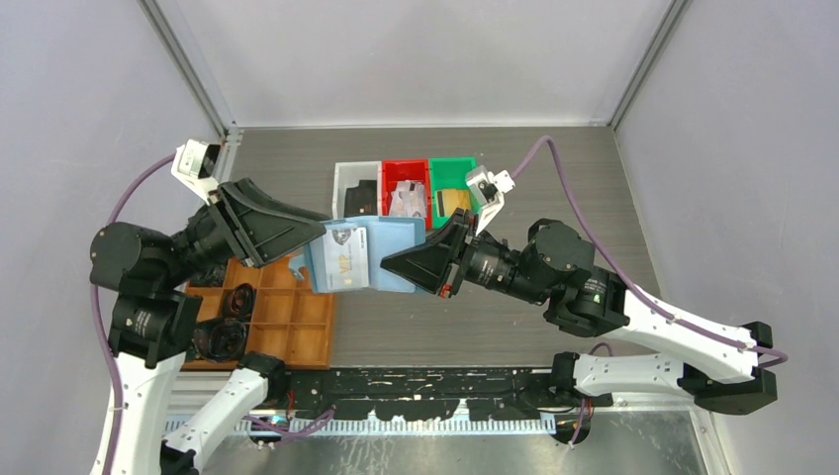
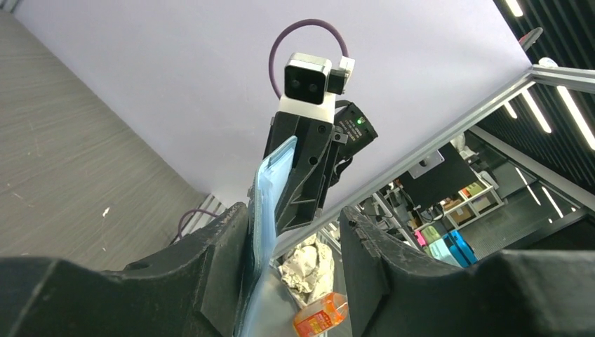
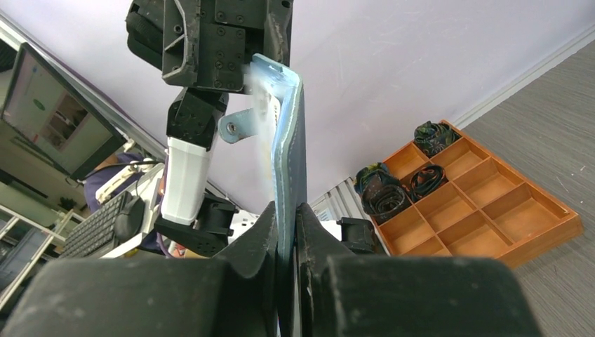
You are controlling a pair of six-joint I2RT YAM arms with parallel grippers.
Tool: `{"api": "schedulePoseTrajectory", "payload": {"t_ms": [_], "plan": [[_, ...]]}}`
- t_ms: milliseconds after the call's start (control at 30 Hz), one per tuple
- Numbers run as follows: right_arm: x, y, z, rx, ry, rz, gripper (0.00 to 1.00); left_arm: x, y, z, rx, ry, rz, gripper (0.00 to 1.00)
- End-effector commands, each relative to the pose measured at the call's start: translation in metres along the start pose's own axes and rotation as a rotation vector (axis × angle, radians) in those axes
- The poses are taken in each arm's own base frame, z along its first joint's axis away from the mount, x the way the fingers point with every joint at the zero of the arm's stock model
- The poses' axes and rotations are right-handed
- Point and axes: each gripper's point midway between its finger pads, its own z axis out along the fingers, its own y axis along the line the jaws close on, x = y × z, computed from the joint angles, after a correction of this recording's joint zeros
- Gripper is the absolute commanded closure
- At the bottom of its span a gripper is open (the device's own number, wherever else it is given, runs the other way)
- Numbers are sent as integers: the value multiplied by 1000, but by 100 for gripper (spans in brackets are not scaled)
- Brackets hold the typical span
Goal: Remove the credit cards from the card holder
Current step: Remove the credit card from the card holder.
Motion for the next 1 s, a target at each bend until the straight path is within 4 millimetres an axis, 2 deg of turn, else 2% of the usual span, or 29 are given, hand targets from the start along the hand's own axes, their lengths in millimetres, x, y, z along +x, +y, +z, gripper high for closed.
{"api": "schedulePoseTrajectory", "payload": {"t_ms": [0, 133, 267, 433, 633, 867, 967], "plan": [[-30, 34, -6, -98, -51, -15, 99, -14, -20, 3, 52, -36, 58, 49], [-32, 39, -8, -103, -35, -20, 99, -12, -24, 3, 72, -10, 113, 50], [-35, 43, -9, -117, -33, -31, 99, 4, -1, 0, 41, 36, 163, 52], [-34, 46, -5, -133, -28, -36, 99, 26, 22, -7, 6, 87, 108, 53], [-36, 44, -2, -128, -36, -48, 99, 36, 24, -11, 16, 128, 79, 55], [-34, 35, 0, -92, -42, -72, 99, 51, 22, -17, 43, 190, 58, 65], [-35, 33, 0, -82, -49, -78, 99, 56, 20, -20, 56, 208, 56, 67]]}}
